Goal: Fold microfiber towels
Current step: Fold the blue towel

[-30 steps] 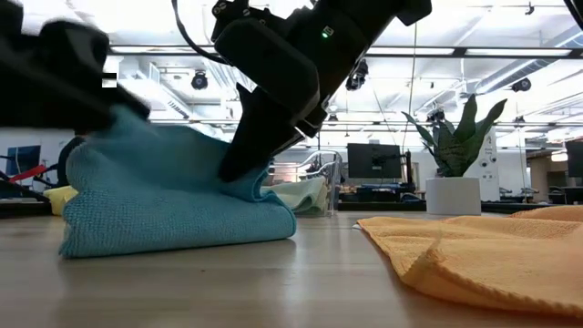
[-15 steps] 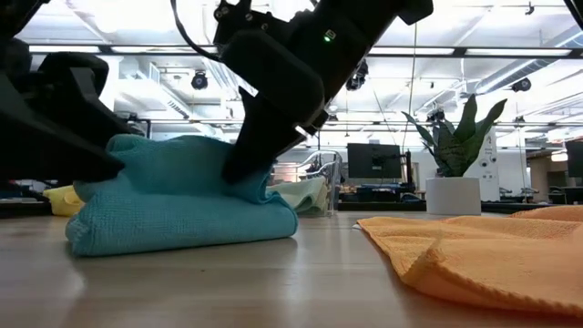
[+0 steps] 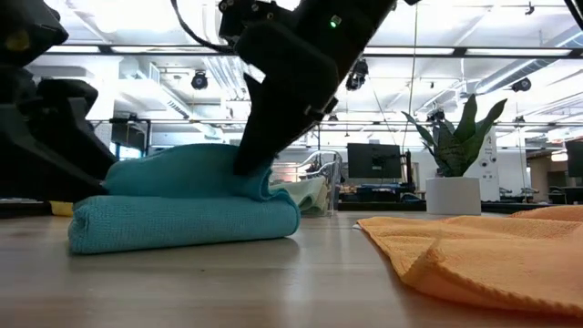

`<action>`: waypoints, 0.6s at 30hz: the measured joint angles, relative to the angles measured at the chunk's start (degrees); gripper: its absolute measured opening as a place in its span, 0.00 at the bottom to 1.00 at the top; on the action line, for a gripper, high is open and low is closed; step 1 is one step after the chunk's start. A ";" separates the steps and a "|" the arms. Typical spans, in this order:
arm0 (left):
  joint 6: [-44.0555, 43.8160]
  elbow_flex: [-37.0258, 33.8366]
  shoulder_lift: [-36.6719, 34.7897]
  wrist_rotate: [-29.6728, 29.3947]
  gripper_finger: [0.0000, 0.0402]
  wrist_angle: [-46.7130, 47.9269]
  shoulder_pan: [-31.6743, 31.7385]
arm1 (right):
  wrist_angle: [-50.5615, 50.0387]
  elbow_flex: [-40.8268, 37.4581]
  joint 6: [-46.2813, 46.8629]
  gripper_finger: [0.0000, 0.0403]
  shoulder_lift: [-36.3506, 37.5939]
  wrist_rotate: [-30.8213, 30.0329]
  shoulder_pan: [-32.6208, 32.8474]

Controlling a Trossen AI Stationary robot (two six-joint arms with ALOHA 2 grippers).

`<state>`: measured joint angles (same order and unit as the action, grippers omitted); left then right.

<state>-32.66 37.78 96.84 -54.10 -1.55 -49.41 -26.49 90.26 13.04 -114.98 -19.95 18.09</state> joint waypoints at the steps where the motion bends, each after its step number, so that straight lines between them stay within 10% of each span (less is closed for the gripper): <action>1: 0.00 0.00 0.00 0.41 0.44 -0.05 0.00 | -0.77 0.46 -0.02 0.51 0.05 -0.57 0.00; 18: 0.29 -0.04 -1.09 1.49 0.44 1.27 -0.02 | -24.20 14.04 -1.22 0.49 0.13 -7.73 0.13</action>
<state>-32.37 37.74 95.74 -52.61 -0.27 -49.43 -50.69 104.29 11.81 -114.85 -27.68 18.22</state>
